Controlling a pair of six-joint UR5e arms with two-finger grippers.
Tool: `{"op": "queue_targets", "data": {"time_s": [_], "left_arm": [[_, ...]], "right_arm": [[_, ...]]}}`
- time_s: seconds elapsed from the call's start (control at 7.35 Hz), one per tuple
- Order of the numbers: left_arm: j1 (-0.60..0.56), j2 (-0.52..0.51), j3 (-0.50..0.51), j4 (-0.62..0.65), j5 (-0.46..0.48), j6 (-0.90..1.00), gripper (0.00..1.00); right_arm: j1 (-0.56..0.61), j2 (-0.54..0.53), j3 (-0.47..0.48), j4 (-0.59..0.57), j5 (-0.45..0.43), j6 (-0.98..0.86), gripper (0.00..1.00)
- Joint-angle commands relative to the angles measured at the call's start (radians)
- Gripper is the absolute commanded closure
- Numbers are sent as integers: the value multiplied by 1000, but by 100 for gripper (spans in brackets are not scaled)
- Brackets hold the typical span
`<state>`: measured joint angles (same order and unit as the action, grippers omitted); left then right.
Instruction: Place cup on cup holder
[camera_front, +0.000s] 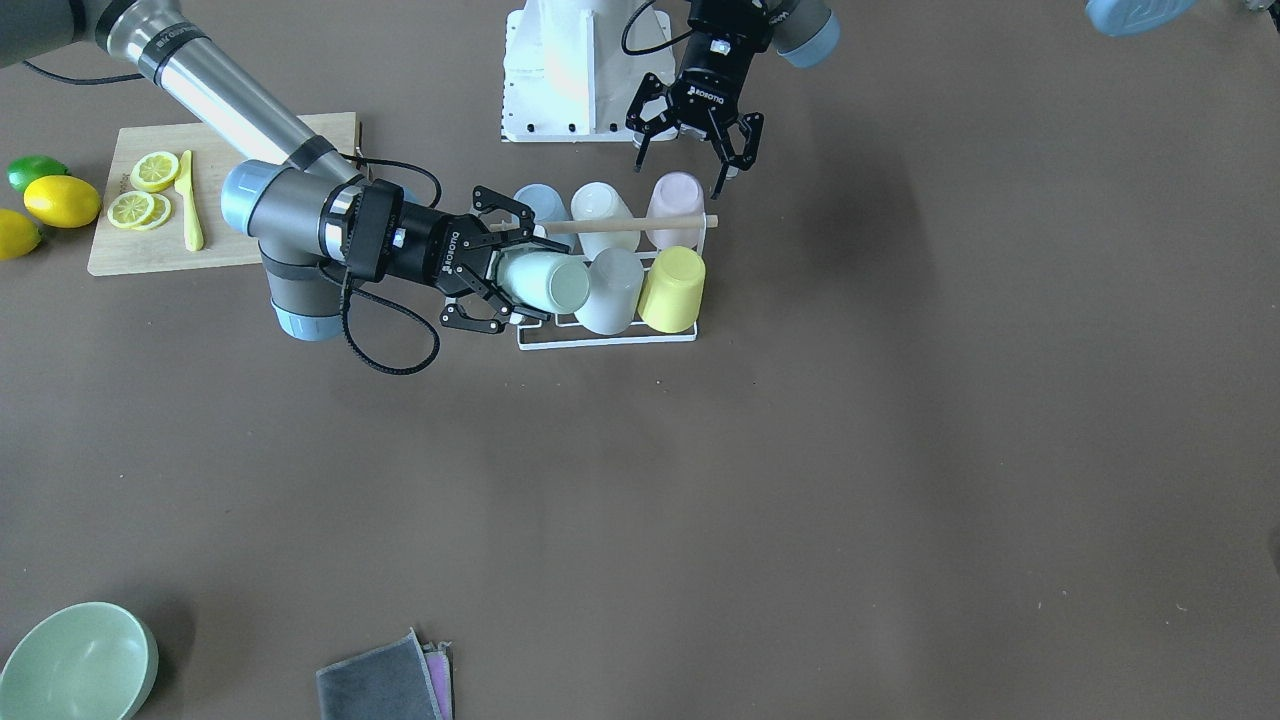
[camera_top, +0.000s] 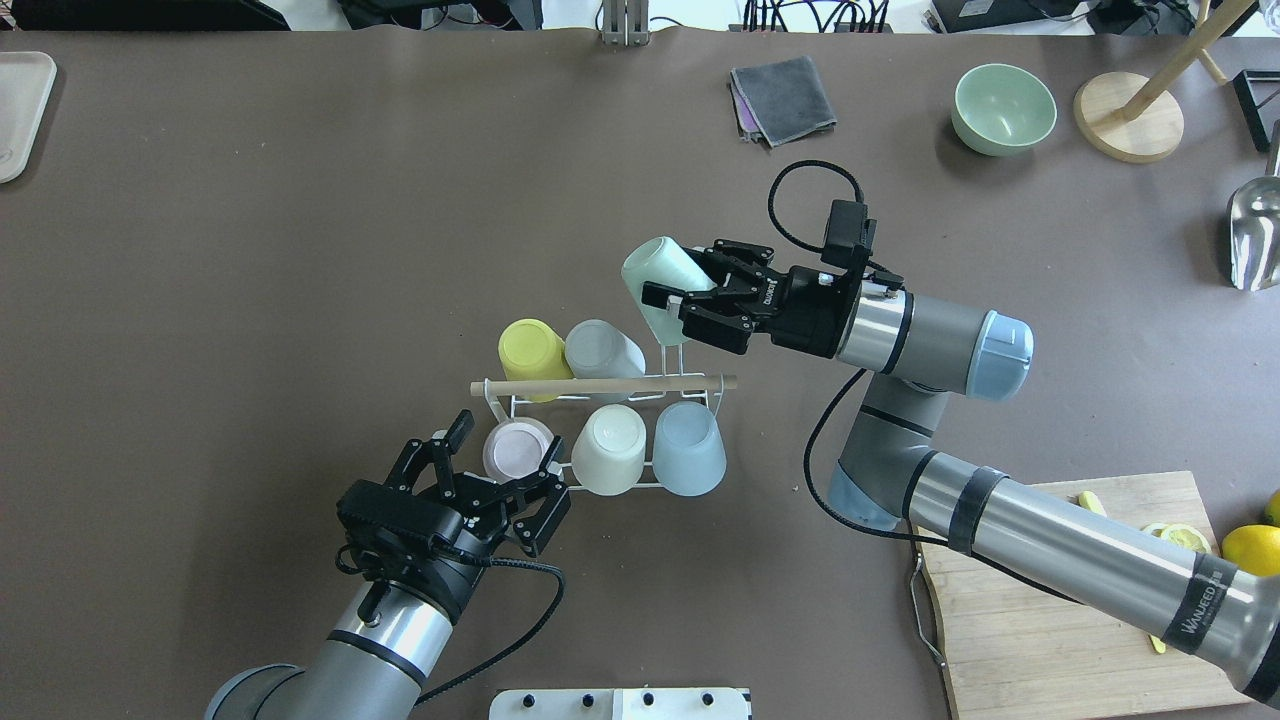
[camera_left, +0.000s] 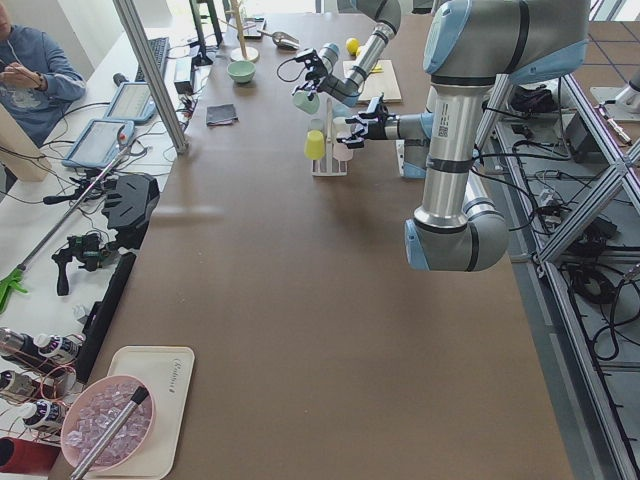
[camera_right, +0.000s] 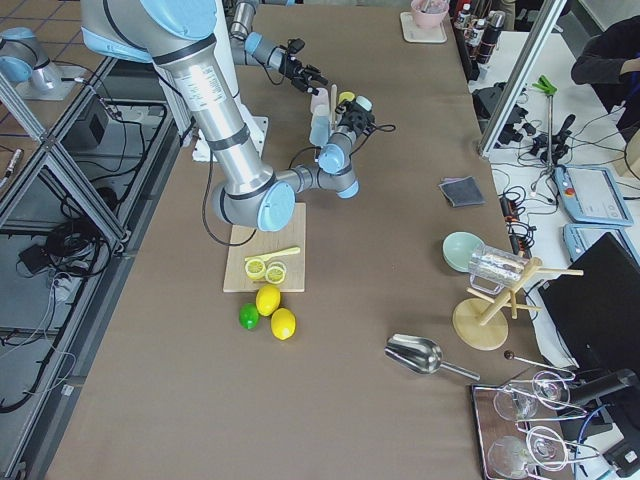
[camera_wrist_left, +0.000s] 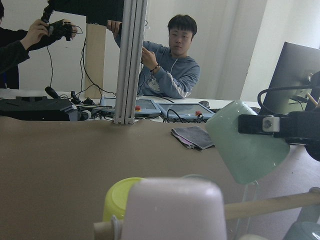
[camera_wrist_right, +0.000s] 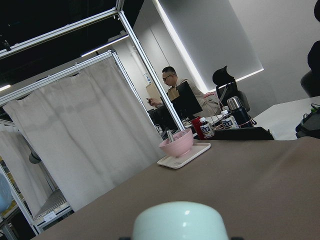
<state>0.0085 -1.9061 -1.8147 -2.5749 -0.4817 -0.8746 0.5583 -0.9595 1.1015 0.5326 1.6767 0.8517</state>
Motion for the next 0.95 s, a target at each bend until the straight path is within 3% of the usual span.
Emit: {"op": "queue_targets", "data": {"time_s": [0.0,0.41,0.82], "left_arm": [[-5,-1,-3,7,0,-6,2],[-184,108,-112,9,-206,2,2],[-431,162,-100,51,-543,-6,2]], "right_arm": [[-3,1,0,1,-2,1,100],[-27,7,0,1,-11,10,100],[-26,-1,1,27,-8,10,100]]}}
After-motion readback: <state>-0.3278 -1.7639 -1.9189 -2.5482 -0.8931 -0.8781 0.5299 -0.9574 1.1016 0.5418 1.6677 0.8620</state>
